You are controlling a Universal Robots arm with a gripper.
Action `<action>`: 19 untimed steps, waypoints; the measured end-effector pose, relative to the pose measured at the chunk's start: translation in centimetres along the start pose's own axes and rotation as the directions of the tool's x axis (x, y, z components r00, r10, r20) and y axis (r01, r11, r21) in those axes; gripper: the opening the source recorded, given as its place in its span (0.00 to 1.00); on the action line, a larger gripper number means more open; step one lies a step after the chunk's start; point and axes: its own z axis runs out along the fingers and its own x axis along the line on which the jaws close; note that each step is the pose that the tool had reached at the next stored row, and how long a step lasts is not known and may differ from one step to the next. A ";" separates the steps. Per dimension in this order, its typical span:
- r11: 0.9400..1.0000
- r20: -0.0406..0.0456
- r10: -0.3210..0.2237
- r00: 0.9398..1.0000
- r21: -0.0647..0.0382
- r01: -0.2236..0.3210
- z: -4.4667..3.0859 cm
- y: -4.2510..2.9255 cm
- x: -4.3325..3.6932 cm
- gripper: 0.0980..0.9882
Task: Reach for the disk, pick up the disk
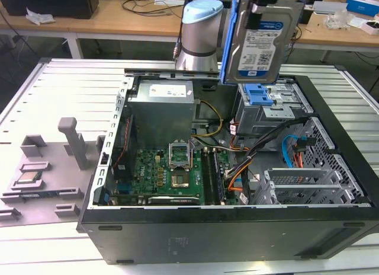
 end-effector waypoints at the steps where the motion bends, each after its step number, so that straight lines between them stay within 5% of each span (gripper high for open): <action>1: 1.000 0.000 0.000 1.000 0.000 0.000 -0.03 -0.67 0.04 0.30; 11: 1.000 -0.003 0.000 1.000 0.000 0.000 -0.24 -5.23 0.30 0.30; 14: 1.000 -0.005 0.000 1.000 0.000 0.000 -0.33 -7.15 0.41 0.30; 18: 1.000 -0.005 0.000 1.000 0.000 0.000 -0.39 -8.59 0.50 0.30; 19: 1.000 -0.006 0.000 1.000 0.000 0.000 -0.44 -9.56 0.55 0.30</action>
